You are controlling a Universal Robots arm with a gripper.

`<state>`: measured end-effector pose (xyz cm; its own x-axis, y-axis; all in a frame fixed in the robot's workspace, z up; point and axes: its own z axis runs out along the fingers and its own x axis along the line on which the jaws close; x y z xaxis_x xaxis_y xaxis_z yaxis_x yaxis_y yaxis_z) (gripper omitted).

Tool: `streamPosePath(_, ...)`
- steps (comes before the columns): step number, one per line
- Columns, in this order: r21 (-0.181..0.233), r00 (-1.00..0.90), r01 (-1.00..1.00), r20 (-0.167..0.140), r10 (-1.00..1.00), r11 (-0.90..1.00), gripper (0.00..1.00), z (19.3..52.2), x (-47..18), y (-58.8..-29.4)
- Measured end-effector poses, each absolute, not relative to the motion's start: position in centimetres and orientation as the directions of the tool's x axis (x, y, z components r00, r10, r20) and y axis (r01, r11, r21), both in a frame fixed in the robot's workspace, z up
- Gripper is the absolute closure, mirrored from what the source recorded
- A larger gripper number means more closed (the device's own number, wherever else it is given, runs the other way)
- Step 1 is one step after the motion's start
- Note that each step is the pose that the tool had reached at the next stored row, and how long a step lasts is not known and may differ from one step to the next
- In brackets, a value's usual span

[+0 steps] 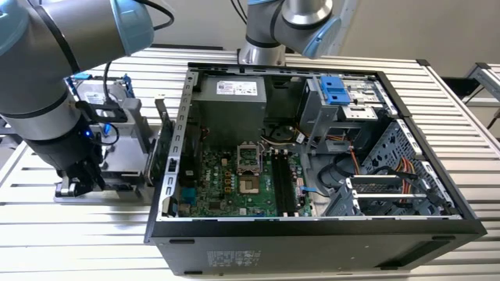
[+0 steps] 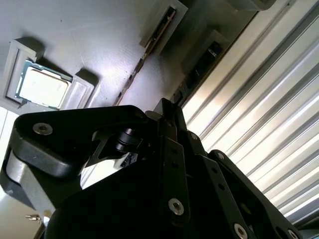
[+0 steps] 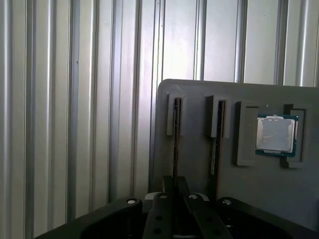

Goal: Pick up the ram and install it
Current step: 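Pick up the ram and move it above insertion slot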

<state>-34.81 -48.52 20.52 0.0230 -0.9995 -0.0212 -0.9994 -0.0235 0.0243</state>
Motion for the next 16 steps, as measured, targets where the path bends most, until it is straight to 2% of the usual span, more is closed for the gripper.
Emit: streamPosePath(16,0.024,0.023,-0.999,-0.021,-1.0,-0.024,1.0,21.9,-34.8,-48.5)
